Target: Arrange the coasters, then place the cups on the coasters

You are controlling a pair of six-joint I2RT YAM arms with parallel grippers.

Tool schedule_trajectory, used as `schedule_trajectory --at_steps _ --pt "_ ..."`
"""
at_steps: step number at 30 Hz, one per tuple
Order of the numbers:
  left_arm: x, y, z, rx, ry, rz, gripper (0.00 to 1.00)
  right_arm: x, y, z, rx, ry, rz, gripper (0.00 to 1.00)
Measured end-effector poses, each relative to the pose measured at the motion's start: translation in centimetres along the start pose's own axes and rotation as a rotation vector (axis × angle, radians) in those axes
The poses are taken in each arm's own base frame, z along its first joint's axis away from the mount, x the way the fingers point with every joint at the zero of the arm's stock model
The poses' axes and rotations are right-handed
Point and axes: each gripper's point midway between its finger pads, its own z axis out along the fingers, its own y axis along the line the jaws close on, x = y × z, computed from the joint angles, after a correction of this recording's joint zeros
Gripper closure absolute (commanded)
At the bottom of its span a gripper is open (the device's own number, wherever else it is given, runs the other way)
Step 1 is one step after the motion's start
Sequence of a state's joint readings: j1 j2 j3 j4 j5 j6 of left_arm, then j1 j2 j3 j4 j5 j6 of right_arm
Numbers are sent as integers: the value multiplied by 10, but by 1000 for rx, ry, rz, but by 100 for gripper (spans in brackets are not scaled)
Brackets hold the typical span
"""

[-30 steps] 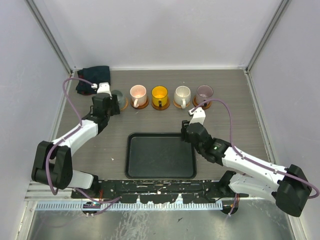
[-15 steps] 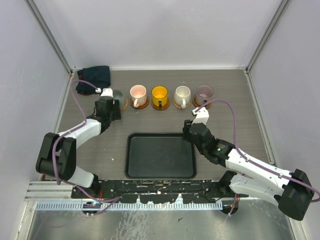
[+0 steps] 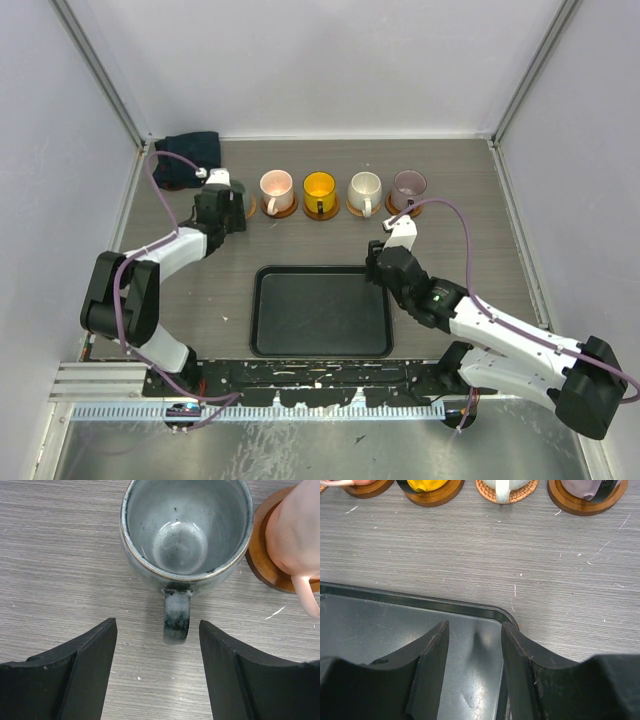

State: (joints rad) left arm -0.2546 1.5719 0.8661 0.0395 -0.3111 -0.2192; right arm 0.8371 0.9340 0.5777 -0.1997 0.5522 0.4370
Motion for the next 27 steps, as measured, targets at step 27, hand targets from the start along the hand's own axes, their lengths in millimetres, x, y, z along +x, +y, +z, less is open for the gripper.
schedule_trajectory --at_steps 27 --pt "5 15 2 -63 26 -1 32 5 1 3 4 17 -7 49"
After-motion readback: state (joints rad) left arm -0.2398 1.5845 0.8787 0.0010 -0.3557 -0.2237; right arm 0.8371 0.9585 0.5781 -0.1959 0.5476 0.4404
